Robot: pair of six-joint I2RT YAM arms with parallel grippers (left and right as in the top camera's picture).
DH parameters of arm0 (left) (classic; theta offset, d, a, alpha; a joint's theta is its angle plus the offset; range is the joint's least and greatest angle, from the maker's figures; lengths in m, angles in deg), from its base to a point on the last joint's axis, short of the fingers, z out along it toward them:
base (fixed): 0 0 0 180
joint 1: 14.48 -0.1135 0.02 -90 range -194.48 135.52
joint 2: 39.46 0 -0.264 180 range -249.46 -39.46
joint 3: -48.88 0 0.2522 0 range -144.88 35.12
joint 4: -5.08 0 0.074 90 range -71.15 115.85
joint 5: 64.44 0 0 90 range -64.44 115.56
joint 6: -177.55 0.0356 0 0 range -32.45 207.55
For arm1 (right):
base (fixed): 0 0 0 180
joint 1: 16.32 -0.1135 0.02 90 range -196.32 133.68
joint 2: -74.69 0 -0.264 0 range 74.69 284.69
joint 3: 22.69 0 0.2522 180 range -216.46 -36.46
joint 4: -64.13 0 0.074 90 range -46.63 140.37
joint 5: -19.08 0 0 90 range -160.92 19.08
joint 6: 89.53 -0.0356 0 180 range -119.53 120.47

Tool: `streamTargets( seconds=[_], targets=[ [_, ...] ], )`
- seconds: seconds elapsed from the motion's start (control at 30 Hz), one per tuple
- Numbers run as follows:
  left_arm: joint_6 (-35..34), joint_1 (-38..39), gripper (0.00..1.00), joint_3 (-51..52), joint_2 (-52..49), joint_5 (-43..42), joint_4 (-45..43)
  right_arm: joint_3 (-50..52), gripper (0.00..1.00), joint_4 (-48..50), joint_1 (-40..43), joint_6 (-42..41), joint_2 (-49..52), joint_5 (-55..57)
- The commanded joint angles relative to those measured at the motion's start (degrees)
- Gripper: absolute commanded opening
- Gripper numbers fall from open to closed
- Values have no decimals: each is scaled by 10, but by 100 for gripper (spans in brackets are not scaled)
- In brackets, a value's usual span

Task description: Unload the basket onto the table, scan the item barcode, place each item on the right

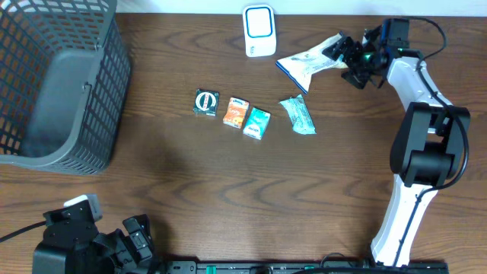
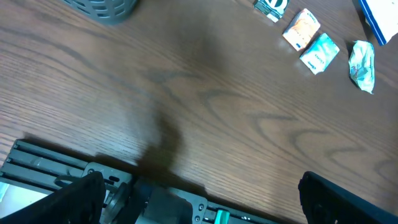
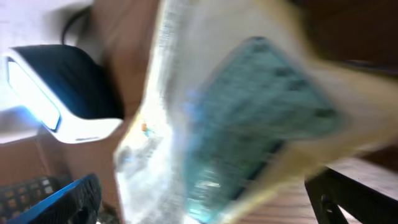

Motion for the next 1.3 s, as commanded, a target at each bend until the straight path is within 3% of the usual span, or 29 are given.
streamTargets(
  seconds=[0.0,0.13,0.2,0.27,0.3,0.43,0.47,0.6,0.7,0.93,1.1,1.27],
  targets=[
    [-5,-2,98,0,0,5,0,0,98,14,-26,-43,9,-3],
    [-5,-2,98,0,0,5,0,0,96,38,-51,-62,33,6],
    [-5,-2,97,0,0,5,0,0,89,49,-61,-59,43,12],
    [-5,-2,98,0,0,5,0,0,66,49,-68,-54,47,28],
    [-5,-2,98,0,0,5,0,-1,44,49,-71,-32,47,35],
    [-5,-2,98,0,0,5,0,-2,4,43,-69,16,42,33],
    [-5,-2,98,0,0,5,0,-2,1,36,-67,26,38,33],
    [-5,-2,98,0,0,5,0,-2,1,-9,-61,105,5,57],
    [-5,-2,98,0,0,5,0,-2,1,-63,-67,165,-41,153],
    [-5,-2,98,0,0,5,0,-2,1,-160,-128,253,-146,507],
    [-5,-2,98,0,0,5,0,-2,1,-200,-200,304,-143,748],
    [-5,-2,98,0,0,5,0,-1,1,-242,-237,312,-107,786]
  ],
)
